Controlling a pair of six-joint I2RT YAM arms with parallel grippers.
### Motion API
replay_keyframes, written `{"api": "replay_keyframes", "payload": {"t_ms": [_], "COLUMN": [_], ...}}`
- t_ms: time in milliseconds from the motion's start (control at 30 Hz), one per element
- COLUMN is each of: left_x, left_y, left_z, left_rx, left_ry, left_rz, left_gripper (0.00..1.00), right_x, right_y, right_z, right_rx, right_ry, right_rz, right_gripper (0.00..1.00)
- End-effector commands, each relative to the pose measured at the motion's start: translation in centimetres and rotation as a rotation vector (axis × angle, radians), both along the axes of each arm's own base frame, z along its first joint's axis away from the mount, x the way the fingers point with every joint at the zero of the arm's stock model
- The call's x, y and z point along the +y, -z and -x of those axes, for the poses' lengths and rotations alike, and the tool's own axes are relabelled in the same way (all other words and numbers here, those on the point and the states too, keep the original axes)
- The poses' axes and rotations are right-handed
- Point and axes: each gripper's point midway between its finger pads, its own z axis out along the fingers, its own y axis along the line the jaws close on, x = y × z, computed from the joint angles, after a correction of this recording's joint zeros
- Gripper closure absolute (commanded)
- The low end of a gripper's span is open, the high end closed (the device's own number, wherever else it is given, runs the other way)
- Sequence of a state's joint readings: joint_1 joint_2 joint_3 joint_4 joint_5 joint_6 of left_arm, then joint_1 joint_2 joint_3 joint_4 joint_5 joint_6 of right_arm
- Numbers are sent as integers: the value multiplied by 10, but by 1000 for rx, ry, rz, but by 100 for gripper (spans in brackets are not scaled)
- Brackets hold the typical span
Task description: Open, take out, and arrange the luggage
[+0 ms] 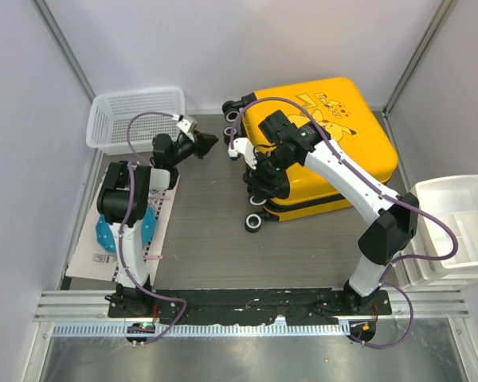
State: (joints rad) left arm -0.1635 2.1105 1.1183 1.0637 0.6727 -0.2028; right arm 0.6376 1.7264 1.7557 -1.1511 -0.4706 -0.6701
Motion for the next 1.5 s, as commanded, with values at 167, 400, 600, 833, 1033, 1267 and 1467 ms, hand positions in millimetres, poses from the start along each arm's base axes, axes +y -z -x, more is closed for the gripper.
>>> {"api": "replay_keyframes", "payload": {"t_ms": [167, 400, 600, 833, 1033, 1267, 1467], "left_x": [-28, -21, -18, -43, -80, -105, -111], "left_y": [-28, -29, -30, -12, -5, -18, -16], "left_z": [56, 61, 70, 71, 92, 98, 92], "left_rx": [-161, -125, -123, -165, -339, -430, -474], "left_ry": [302, 241, 241, 328, 474, 467, 396], "left_rz": [-53, -43, -50, -97, -184, -202, -234], "left_gripper": [41, 36, 36, 32, 30, 34, 49], "right_x": [-6, 40, 19, -39, -36, -30, -34], "right_y": [-28, -116, -88, 20, -12, -44, -51], "right_z": [18, 7, 27, 40, 18, 18, 23], "right_rx": [102, 21, 40, 138, 108, 78, 66], "right_ry": [172, 136, 132, 140, 170, 173, 184], "right_rz": [-81, -276, -198, 52, -17, -78, -89], "right_gripper": [100, 100, 99, 100, 100, 100, 99]}}
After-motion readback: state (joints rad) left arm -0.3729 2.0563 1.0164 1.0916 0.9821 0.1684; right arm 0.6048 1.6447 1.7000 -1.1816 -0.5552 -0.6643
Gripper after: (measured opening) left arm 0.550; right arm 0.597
